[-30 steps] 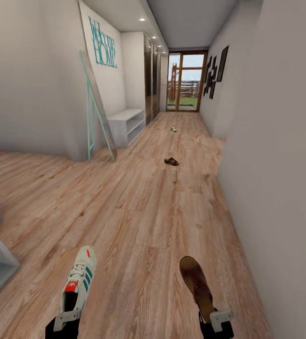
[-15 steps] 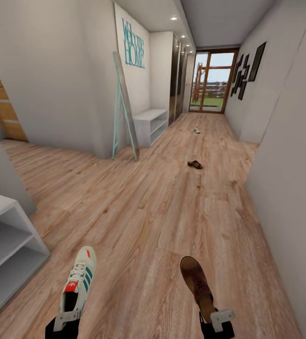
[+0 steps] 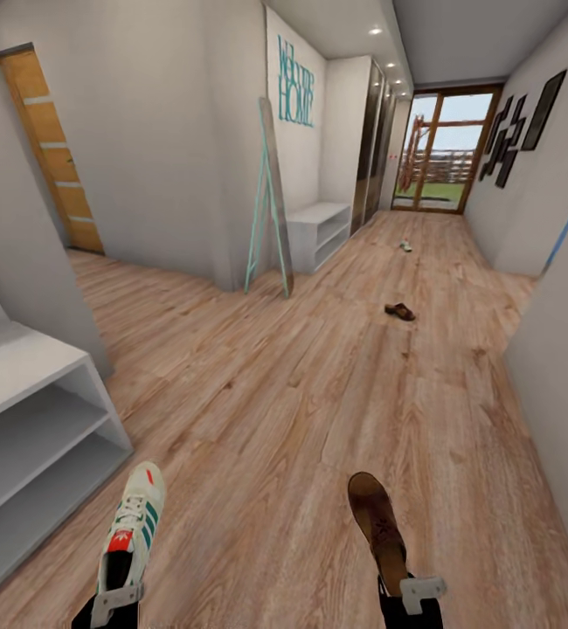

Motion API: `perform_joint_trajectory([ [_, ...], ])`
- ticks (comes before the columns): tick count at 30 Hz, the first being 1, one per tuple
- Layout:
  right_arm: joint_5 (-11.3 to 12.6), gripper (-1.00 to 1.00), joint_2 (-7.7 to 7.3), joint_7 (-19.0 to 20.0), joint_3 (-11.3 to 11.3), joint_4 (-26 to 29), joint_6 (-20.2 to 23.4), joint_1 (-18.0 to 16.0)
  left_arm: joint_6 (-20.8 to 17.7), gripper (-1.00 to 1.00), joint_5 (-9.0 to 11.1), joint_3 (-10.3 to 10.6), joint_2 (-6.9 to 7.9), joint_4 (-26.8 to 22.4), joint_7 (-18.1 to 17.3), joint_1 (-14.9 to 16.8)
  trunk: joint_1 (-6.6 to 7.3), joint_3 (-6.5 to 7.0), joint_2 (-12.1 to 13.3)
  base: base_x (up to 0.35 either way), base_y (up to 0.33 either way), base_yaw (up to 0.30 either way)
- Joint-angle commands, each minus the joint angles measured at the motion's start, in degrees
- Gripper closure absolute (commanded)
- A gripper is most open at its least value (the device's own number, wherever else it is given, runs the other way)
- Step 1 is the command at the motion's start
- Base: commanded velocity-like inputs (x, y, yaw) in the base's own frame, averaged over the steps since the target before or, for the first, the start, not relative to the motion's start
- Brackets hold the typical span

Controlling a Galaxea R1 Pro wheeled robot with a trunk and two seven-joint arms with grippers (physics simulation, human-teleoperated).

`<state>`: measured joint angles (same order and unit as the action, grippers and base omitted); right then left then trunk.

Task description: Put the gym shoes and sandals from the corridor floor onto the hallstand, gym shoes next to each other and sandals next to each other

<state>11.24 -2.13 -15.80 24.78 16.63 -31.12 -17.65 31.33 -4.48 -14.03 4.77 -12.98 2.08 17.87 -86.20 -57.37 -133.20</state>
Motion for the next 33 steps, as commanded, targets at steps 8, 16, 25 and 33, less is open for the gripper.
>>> perform_joint_trajectory([
  [8, 1.4, 1.00, -0.15, -0.4, 0.4, -0.1, -0.2, 0.0, 1.0, 1.00, -0.4, -0.1, -0.03, 0.6, 0.3, 0.1, 0.01, -0.05, 0.0, 0.000, 0.000, 0.279],
  [16, 1.4, 1.00, -0.18, -0.4, 0.4, -0.3, -0.4, 0.0, 1.0, 1.00, -0.4, 0.0, -0.03, 0.7, 0.3, 0.1, 0.01, -0.05, 0.0, 0.000, 0.000, 0.279],
  [25, 1.5, 1.00, -0.15, -0.4, 0.4, -0.3, -0.4, 0.0, 1.1, 1.00, -0.3, 0.0, -0.03, 0.8, 0.4, 0.1, 0.01, -0.05, 0.0, 0.000, 0.000, 0.279],
  [33, 1.5, 1.00, -0.15, -0.4, 0.4, -0.4, -0.4, 0.0, 1.1, 1.00, -0.3, 0.0, -0.03, 1.0, 0.4, 0.1, 0.01, -0.05, 0.0, 0.000, 0.000, 0.279],
])
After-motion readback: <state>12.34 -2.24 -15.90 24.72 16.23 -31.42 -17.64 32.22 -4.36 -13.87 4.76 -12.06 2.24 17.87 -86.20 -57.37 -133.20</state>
